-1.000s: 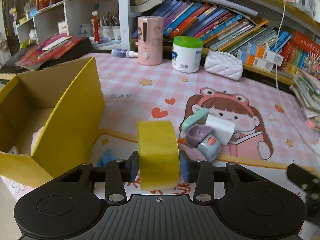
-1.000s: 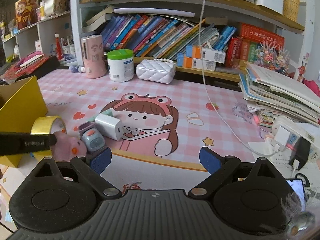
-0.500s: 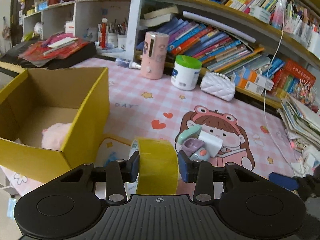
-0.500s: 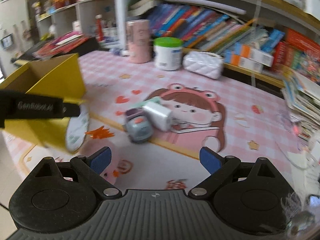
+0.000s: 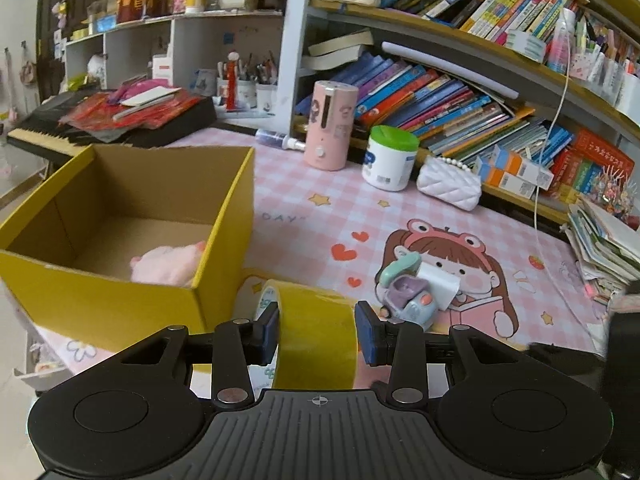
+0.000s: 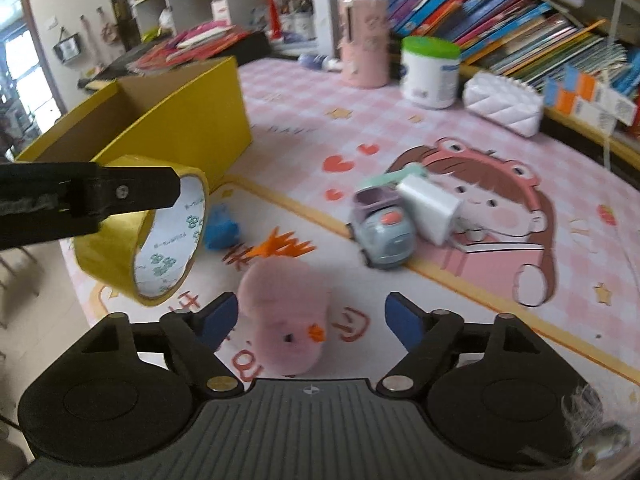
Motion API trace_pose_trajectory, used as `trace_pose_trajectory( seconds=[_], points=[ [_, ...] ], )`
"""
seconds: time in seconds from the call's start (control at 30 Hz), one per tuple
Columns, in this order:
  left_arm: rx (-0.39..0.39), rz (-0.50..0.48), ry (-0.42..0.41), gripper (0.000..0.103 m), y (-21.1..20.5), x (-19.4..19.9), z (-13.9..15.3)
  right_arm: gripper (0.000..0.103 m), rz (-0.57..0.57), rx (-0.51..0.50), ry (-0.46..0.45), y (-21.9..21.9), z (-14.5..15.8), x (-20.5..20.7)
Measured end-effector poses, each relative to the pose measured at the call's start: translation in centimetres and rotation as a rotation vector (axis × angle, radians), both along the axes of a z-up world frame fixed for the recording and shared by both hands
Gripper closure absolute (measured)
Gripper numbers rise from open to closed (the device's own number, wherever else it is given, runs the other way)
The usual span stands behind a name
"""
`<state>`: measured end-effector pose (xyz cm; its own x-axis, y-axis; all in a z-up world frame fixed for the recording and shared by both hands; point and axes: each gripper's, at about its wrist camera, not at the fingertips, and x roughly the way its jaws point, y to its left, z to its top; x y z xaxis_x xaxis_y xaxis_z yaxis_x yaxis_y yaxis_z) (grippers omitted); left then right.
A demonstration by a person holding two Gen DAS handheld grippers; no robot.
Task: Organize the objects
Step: 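Close the left tool on the yellow tape roll while the right tool grasps the pink chick, then lift the tape roll and pink chick and carry them toward the yellow box with both tools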
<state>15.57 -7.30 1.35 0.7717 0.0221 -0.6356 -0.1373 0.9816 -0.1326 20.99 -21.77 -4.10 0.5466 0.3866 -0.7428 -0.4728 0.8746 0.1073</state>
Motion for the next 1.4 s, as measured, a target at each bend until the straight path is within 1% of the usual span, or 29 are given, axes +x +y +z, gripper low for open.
trace_pose_trajectory(
  seconds=[0.03,0.07,0.17,0.2,0.27,0.3,0.4,0.5,0.6,0.73,0.9,1.0,1.13,1.27,1.4],
  points=[
    [-0.001,0.003,0.006,0.066,0.1,-0.2,-0.1,0.031,0.009,-0.009,0.011,0.4,-0.3,0.2],
    [-0.002,0.005,0.011,0.066,0.2,-0.3,-0.2,0.033,0.02,-0.021,0.025,0.9,-0.7,0.5],
    [-0.005,0.01,0.021,0.066,0.4,-0.7,-0.4,0.042,0.046,-0.05,0.066,1.9,-2.0,1.2],
    [-0.005,0.011,0.02,0.066,0.5,-0.8,-0.4,0.051,0.047,-0.056,0.083,2.1,-2.4,1.4],
    [-0.004,0.017,0.017,0.066,0.7,-1.1,-0.4,0.059,0.043,-0.05,0.107,2.3,-2.9,1.7],
    [-0.006,0.02,0.016,0.066,0.9,-1.2,-0.4,0.062,0.041,-0.05,0.1,2.3,-2.8,1.7],
    [-0.015,0.027,0.018,0.066,1.3,-1.4,-0.4,0.063,0.016,-0.041,0.07,2.1,-2.2,1.3],
    [-0.024,0.014,0.017,0.066,1.4,-1.5,-0.5,0.063,-0.042,-0.029,0.029,1.4,-1.0,0.9],
    [-0.032,-0.012,0.012,0.066,1.5,-1.6,-0.6,0.063,-0.132,-0.027,0.005,0.6,0.1,0.4],
    [-0.042,-0.051,0.002,0.066,1.9,-2.1,-0.4,0.063,-0.234,-0.01,-0.005,-0.5,1.6,-0.8],
    [-0.05,-0.12,-0.027,0.066,2.4,-3.2,0.1,0.063,-0.313,0.0,-0.032,-0.1,3.1,-3.2],
    [-0.06,-0.151,-0.035,0.066,3.3,-4.3,0.3,0.063,-0.329,-0.011,-0.049,0.9,3.6,-4.8],
    [-0.068,-0.163,-0.043,0.066,5.1,-5.9,0.4,0.063,-0.334,-0.023,-0.06,2.7,4.1,-7.0],
    [-0.076,-0.147,-0.033,0.066,7.5,-7.8,0.3,0.063,-0.33,-0.045,-0.043,5.0,4.2,-9.2],
    [-0.082,-0.11,-0.019,0.066,10.2,-9.6,-0.1,0.063,-0.308,-0.055,-0.024,7.7,4.1,-11.4]
  ],
)
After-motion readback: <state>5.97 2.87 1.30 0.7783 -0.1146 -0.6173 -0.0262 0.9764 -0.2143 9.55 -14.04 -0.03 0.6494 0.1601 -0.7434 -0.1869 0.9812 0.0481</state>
